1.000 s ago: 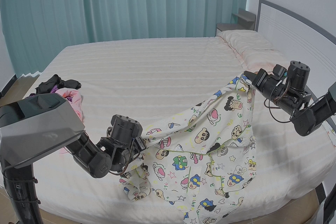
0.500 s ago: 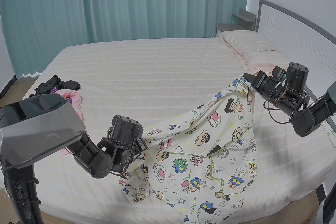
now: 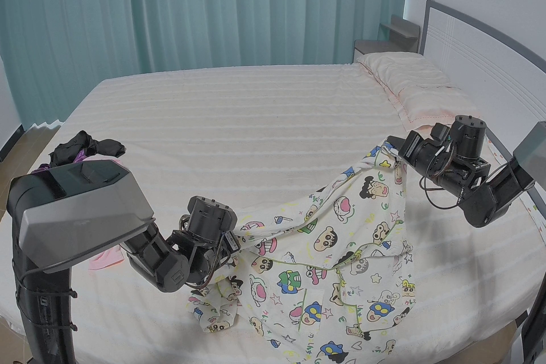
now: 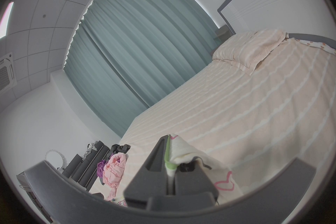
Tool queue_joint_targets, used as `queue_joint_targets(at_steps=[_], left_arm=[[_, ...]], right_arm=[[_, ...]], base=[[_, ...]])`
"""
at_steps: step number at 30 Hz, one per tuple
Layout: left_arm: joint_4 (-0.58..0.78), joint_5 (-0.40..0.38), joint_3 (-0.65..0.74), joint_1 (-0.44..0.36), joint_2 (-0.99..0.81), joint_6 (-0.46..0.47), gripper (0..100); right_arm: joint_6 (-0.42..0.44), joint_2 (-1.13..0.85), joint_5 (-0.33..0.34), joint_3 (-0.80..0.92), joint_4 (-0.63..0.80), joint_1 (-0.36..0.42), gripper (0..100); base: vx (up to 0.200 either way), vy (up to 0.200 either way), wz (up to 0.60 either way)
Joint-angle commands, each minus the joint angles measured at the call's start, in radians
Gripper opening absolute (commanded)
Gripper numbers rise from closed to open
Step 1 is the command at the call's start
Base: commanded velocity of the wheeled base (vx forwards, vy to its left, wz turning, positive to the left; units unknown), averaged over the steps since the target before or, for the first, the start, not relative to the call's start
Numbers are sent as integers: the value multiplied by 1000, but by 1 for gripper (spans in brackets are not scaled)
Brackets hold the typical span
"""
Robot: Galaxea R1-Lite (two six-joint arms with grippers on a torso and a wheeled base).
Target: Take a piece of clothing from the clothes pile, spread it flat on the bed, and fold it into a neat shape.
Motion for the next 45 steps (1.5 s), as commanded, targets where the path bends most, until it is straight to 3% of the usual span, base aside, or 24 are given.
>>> queue_joint_targets(at_steps=[1, 2, 3, 4, 11, 17, 20, 22, 27, 32, 35, 39, 45], left_arm=[[0, 0, -28, 9, 41, -3, 0], [0, 0, -31, 10, 42, -3, 0], [0, 0, -32, 12, 42, -3, 100], [0, 0, -46, 19, 48, -5, 100], [1, 1, -90, 71, 50, -20, 100], [23, 1, -176, 163, 53, -14, 100], [52, 0, -195, 176, 59, -5, 100], [224, -52, -224, 188, 75, 61, 100], [353, -244, -230, 194, -1, 84, 100], [457, -404, -284, 206, -99, 115, 100], [541, -416, -396, 232, -102, 97, 100], [615, -427, -512, 272, -100, -8, 100], [853, -422, -686, 317, -48, 14, 100]], right_arm=[[7, 114, 0, -51, 1, 3, 0], [17, 131, -1, -64, 1, 5, 0], [25, 137, -1, -70, 1, 5, 0], [66, 160, 2, -101, 4, 5, 100], [132, 265, -4, -212, 13, 2, 100], [155, 332, -83, -252, 4, -14, 100], [158, 340, -90, -252, 4, -15, 100], [160, 337, -92, -220, 12, -23, 100], [160, 300, -84, -165, 5, -29, 100], [165, 284, -80, -194, 13, -83, 100], [181, 289, -86, -206, 2, -89, 100], [254, 272, -75, -193, -1, -92, 100], [251, 261, -58, -143, 2, -92, 100]], base=[[0, 0, 0], [0, 0, 0], [0, 0, 0], [0, 0, 0], [0, 0, 0], [0, 0, 0], [0, 0, 0], [0, 0, 0], [0, 0, 0], [0, 0, 0], [0, 0, 0], [0, 0, 0], [0, 0, 0]])
